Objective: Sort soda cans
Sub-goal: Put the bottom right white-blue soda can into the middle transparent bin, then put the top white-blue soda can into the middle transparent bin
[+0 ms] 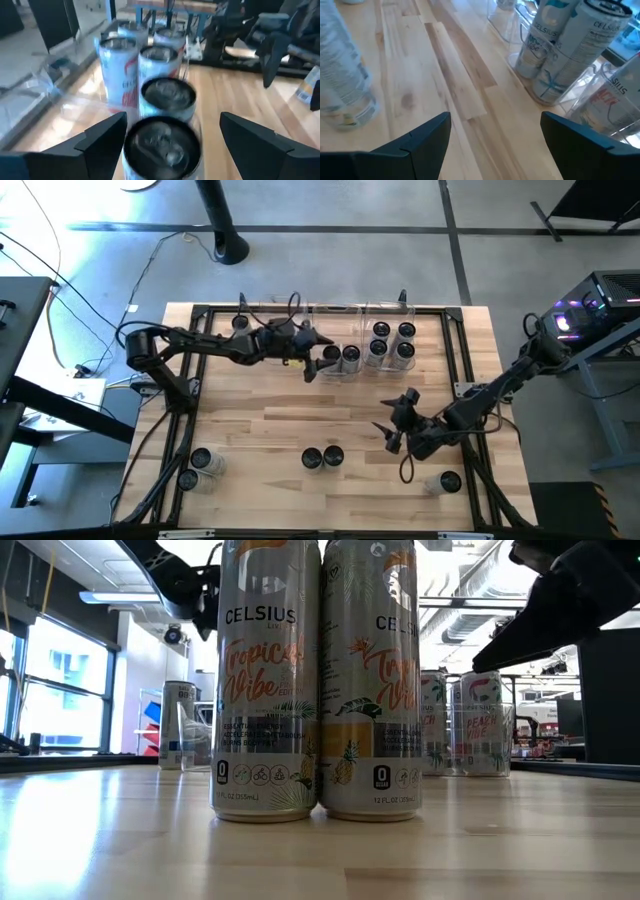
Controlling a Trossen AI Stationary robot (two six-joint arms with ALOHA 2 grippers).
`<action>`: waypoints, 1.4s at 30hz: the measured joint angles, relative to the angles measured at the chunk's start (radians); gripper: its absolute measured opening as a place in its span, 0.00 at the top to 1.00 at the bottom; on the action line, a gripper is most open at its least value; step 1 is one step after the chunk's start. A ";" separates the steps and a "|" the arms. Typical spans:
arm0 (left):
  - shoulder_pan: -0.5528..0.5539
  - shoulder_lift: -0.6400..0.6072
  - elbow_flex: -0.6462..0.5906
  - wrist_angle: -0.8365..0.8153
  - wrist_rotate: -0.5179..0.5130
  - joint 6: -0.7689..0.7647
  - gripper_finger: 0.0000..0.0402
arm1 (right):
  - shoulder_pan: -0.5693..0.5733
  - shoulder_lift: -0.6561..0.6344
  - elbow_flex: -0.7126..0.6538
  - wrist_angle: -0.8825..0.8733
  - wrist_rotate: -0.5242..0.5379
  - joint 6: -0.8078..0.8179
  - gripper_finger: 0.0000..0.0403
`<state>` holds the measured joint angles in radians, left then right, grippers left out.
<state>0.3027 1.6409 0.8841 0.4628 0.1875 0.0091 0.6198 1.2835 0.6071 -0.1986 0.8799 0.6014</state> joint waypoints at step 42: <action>0.413 -0.688 -0.269 -0.829 -0.514 -0.271 0.15 | 0.019 -0.002 0.000 0.063 0.066 -0.023 0.25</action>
<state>0.7153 0.9525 0.6151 -0.3663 -0.3262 -0.2614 0.6392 1.2812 0.6071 -0.1353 0.9463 0.5784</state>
